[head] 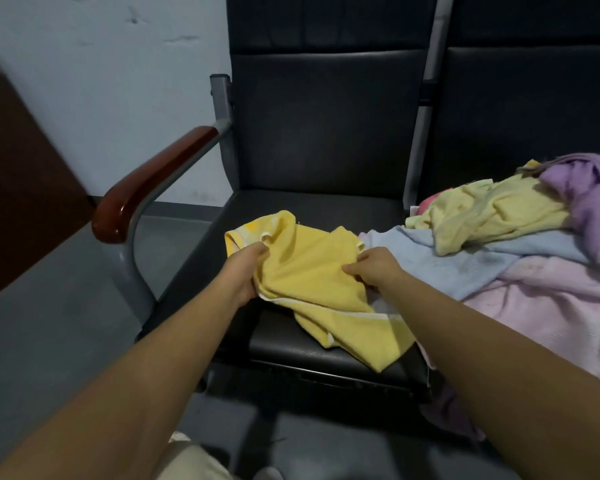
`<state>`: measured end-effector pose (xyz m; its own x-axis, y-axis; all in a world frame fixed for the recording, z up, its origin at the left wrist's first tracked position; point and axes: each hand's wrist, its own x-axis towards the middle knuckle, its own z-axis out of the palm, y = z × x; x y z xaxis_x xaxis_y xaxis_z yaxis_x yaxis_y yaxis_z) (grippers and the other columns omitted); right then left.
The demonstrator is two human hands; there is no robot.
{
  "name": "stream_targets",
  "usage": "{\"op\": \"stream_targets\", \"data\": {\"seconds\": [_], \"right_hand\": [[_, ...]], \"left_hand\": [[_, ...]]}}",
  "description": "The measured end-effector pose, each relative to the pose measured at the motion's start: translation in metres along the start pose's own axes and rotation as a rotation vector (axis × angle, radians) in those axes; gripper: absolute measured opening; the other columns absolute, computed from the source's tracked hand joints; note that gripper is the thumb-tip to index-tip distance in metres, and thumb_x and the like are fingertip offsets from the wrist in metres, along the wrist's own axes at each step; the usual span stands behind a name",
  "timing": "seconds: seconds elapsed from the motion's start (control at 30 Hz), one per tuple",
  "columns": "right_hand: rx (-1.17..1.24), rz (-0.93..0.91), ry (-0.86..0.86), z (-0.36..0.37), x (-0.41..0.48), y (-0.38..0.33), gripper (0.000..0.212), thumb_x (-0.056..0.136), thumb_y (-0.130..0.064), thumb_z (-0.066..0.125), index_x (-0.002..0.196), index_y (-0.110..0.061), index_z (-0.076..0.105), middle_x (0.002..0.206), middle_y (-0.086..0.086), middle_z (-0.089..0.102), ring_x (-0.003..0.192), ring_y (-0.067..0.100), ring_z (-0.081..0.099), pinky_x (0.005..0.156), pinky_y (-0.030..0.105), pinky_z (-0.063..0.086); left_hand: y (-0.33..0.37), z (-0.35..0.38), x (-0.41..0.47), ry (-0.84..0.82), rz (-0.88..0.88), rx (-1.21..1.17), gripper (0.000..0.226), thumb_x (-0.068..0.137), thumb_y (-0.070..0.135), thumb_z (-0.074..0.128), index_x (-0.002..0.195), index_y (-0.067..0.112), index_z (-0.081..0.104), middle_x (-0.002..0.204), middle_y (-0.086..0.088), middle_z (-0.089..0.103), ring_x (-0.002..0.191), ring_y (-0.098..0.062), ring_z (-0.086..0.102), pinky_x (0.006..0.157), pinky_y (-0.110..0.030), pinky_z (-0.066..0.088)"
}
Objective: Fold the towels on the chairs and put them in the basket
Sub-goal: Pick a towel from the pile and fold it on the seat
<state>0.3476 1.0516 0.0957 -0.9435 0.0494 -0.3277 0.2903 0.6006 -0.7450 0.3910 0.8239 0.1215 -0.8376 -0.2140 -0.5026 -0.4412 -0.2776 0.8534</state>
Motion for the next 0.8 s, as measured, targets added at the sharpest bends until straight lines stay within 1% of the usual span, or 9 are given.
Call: {"op": "stream_targets", "data": {"seconds": [0.07,0.17,0.27,0.37,0.43,0.53,0.6,0.7,0.8], "right_hand": [[0.191,0.019,-0.058,-0.005,0.003,-0.002,0.021,0.089,-0.024,0.072,0.092,-0.006,0.063,0.076,0.009,0.052,0.066,0.02,0.051,0.064,0.033,0.048],[0.887,0.12,-0.248,-0.022,0.001,-0.008,0.03,0.091,-0.017,0.064,0.118,-0.004,0.06,0.078,0.007,0.057,0.07,0.02,0.059,0.069,0.034,0.053],[1.281,0.112,-0.378,-0.047,-0.005,-0.01,0.021,0.091,-0.011,0.054,0.108,-0.001,0.058,0.082,0.01,0.065,0.076,0.024,0.068,0.08,0.039,0.055],[1.33,0.089,-0.36,-0.065,-0.016,-0.014,0.014,0.089,-0.011,0.055,0.101,-0.005,0.056,0.084,0.008,0.058,0.078,0.023,0.063,0.083,0.038,0.055],[1.38,0.061,-0.339,-0.076,-0.027,-0.021,0.011,0.09,-0.012,0.058,0.099,-0.005,0.057,0.088,0.01,0.061,0.083,0.025,0.064,0.088,0.041,0.052],[1.336,0.031,-0.319,-0.094,-0.049,-0.037,0.023,0.094,-0.012,0.059,0.112,0.002,0.06,0.099,0.014,0.066,0.097,0.027,0.066,0.096,0.04,0.052],[1.239,0.032,-0.348,-0.107,-0.064,-0.05,0.021,0.097,-0.008,0.055,0.111,0.007,0.06,0.103,0.018,0.066,0.103,0.028,0.064,0.098,0.041,0.052],[0.988,0.069,-0.368,-0.12,-0.09,-0.067,0.015,0.097,-0.004,0.056,0.107,0.007,0.06,0.107,0.02,0.063,0.103,0.029,0.063,0.086,0.043,0.057],[0.582,0.015,-0.247,-0.123,-0.108,-0.075,0.023,0.089,-0.012,0.072,0.107,-0.001,0.062,0.12,0.019,0.062,0.107,0.029,0.063,0.09,0.044,0.058]], "left_hand": [[-0.001,0.0,0.008,0.034,0.017,0.034,0.029,0.1,0.023,0.057,0.127,0.015,0.054,0.115,-0.011,0.065,0.101,-0.031,0.065,0.081,-0.045,0.055],[0.003,0.003,0.018,0.057,0.05,-0.028,0.024,0.103,0.021,0.052,0.126,0.015,0.051,0.115,-0.008,0.062,0.103,-0.029,0.063,0.084,-0.048,0.055],[0.017,0.002,0.024,0.062,0.118,-0.186,0.033,0.102,0.009,0.05,0.133,0.001,0.045,0.117,-0.014,0.06,0.103,-0.029,0.065,0.081,-0.044,0.057],[0.035,0.003,0.016,0.008,0.2,-0.161,0.026,0.105,0.008,0.044,0.131,0.006,0.049,0.119,-0.014,0.063,0.106,-0.028,0.066,0.09,-0.045,0.056],[0.051,0.003,0.011,-0.01,0.276,-0.094,0.025,0.106,0.01,0.042,0.128,0.005,0.054,0.122,-0.014,0.064,0.107,-0.026,0.066,0.087,-0.042,0.057],[0.082,-0.002,-0.008,0.008,0.363,0.001,0.027,0.106,0.01,0.044,0.129,0.006,0.057,0.125,-0.015,0.063,0.108,-0.026,0.063,0.082,-0.039,0.056],[0.102,-0.011,-0.023,0.03,0.416,0.071,0.028,0.104,0.013,0.047,0.131,0.008,0.056,0.127,-0.015,0.062,0.109,-0.027,0.063,0.081,-0.041,0.056],[0.127,-0.025,-0.05,0.07,0.533,0.253,0.038,0.1,0.027,0.057,0.137,0.016,0.056,0.126,-0.006,0.062,0.113,-0.025,0.061,0.096,-0.046,0.053],[0.143,-0.032,-0.075,0.184,0.68,0.681,0.041,0.099,0.032,0.059,0.137,0.016,0.056,0.126,-0.003,0.059,0.118,-0.024,0.055,0.1,-0.039,0.046]]}}
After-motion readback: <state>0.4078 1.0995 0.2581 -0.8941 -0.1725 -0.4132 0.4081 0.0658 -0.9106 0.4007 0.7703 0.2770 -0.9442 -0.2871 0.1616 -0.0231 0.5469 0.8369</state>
